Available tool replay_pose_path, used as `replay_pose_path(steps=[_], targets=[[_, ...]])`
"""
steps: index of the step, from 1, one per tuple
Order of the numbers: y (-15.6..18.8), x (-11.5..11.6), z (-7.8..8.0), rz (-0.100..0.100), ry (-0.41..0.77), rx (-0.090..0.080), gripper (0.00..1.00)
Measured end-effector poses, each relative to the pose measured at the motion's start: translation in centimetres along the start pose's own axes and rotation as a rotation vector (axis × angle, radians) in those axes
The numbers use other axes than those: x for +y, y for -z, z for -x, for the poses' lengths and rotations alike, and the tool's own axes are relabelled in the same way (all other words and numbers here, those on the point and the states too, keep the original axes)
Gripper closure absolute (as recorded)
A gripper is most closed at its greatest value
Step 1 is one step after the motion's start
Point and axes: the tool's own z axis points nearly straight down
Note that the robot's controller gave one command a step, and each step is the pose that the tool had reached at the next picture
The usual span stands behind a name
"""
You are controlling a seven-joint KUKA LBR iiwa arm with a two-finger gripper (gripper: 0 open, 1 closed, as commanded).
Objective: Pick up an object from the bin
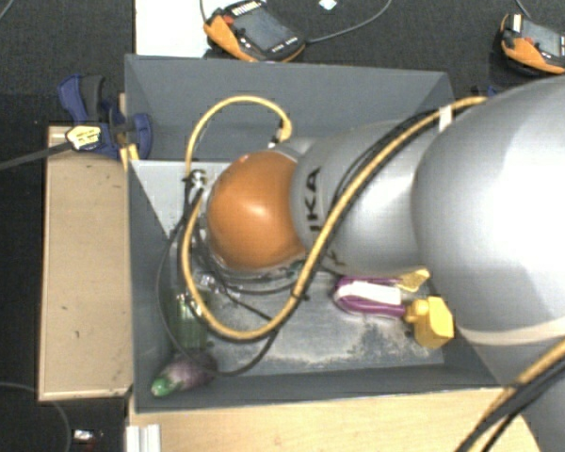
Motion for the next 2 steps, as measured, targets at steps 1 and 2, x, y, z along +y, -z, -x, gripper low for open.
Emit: replay_pose_path(steps=[1,2], targets=[[0.0,0.0,0.0,0.0,-0.001,0.0,1.0],[0.0,0.01,0.0,0.0,-0.002,0.0,1.0]])
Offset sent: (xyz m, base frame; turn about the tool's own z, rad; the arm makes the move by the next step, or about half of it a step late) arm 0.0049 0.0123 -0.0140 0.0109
